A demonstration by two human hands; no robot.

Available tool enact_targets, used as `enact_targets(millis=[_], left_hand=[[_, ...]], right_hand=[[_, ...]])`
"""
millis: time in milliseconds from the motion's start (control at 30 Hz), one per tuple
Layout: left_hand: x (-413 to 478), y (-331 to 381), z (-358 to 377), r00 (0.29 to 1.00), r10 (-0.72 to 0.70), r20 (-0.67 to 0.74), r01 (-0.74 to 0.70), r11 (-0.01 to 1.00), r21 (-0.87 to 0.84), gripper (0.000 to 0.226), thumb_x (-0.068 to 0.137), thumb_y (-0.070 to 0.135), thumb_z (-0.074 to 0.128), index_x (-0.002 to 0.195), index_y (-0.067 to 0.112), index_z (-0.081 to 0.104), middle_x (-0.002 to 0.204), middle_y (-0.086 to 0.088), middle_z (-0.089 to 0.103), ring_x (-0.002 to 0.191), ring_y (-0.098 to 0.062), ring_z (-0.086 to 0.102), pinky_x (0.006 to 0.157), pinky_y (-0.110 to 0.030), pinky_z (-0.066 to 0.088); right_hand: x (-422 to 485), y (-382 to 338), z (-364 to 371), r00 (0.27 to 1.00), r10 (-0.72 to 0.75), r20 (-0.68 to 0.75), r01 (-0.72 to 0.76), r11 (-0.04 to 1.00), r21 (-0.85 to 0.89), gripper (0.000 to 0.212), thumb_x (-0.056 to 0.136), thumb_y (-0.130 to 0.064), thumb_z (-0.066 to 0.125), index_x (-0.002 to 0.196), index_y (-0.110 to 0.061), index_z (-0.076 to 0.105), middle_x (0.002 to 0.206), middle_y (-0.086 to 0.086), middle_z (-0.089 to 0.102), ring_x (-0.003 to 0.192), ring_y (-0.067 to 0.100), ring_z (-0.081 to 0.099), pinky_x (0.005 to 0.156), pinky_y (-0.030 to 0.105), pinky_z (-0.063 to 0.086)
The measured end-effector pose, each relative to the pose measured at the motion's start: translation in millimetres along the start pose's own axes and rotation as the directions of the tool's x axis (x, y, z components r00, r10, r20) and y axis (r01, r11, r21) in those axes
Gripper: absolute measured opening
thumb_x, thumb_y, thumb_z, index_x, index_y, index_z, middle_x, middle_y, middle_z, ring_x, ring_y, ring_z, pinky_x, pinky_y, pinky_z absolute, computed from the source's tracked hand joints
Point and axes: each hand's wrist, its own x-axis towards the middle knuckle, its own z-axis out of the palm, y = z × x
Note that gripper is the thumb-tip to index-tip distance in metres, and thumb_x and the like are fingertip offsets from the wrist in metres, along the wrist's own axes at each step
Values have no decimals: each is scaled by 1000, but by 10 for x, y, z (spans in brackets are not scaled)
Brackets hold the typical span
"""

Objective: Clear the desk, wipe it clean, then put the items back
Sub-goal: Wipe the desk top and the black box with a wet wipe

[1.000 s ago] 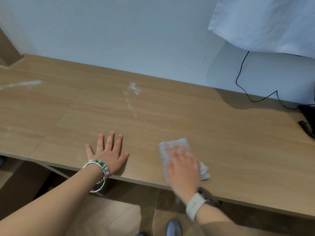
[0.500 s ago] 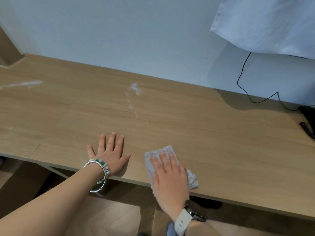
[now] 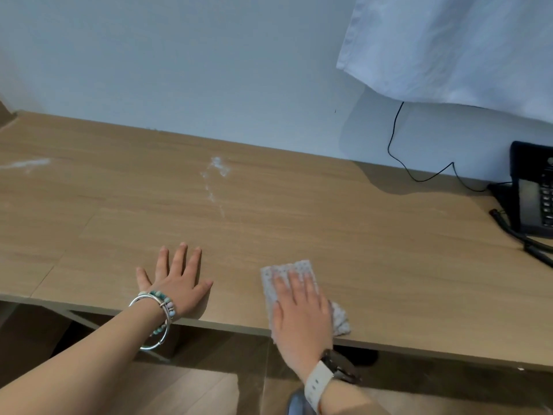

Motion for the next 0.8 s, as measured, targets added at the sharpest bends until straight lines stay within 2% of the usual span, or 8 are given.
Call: enact_targets(millis=[100, 167, 300, 367, 433, 533, 700, 800], left_hand=[[-13, 8, -8, 1000, 1, -8, -1, 1000, -8, 66, 95, 57, 20, 146, 35, -15, 154, 7, -23, 142, -24, -20, 113, -57, 0], [-29, 8, -18, 1000, -11, -16, 11, 1000, 2, 66, 95, 57, 20, 147, 35, -15, 155, 7, -22, 143, -23, -19, 113, -56, 1], [-93, 248, -47, 996, 7, -91, -2, 999, 49, 64, 96, 53, 22, 148, 32, -8, 156, 6, -19, 144, -23, -15, 114, -56, 4], [-100, 563, -69, 983, 123, -137, -111, 990, 93, 62, 97, 49, 23, 149, 30, -5, 156, 4, -20, 143, -22, -17, 113, -56, 2], [-67, 928, -72, 958, 237, -160, -222, 969, 104, 60, 98, 45, 25, 149, 30, -2, 156, 6, -19, 143, -20, -18, 113, -55, 1], [14, 1336, -62, 940, 309, -143, -297, 950, 97, 59, 98, 43, 26, 150, 29, 1, 156, 8, -15, 144, -19, -16, 114, -53, 0], [237, 1801, -59, 955, 270, -125, -265, 963, 56, 61, 97, 49, 25, 149, 29, 1, 157, 8, -13, 144, -19, -15, 115, -50, 0], [443, 2097, -122, 981, 165, -103, -165, 986, 13, 63, 96, 53, 24, 149, 32, -2, 157, 7, -14, 144, -19, -16, 114, -53, 1]], right_hand=[[22, 2, -37, 976, -204, 78, 204, 979, 0, 64, 86, -47, 3, 146, -39, 22, 156, -11, 19, 144, 17, 19, 112, 39, 15], [154, 458, -84, 998, -33, 59, 37, 998, -58, 61, 89, -49, -4, 149, -37, 4, 158, -11, 3, 146, 14, 3, 116, 37, 8], [222, 1006, -241, 920, 388, -56, -390, 920, -28, 51, 101, -39, 14, 150, -28, 15, 158, -4, 13, 145, 21, 15, 114, 41, 20], [140, 744, -184, 973, 225, -47, -223, 974, 35, 58, 98, -41, 6, 144, -23, 36, 152, 2, 33, 137, 26, 35, 107, 47, 34], [92, 586, -98, 997, -72, 31, 72, 997, -5, 74, 83, -48, -7, 148, -30, 25, 156, -7, 19, 144, 21, 20, 112, 44, 22], [181, 1033, -293, 994, -22, 106, 22, 1000, 5, 79, 75, -51, -16, 149, -37, 6, 158, -14, 1, 146, 11, -1, 116, 37, 10], [462, 2037, -473, 850, 524, -51, -524, 851, 19, 50, 99, -37, 20, 149, -31, 18, 158, -3, 15, 145, 23, 16, 112, 47, 23], [529, 1722, -364, 985, 144, -90, -140, 989, 43, 49, 85, -33, 33, 127, -27, 57, 130, 2, 59, 116, 26, 59, 85, 48, 53]])
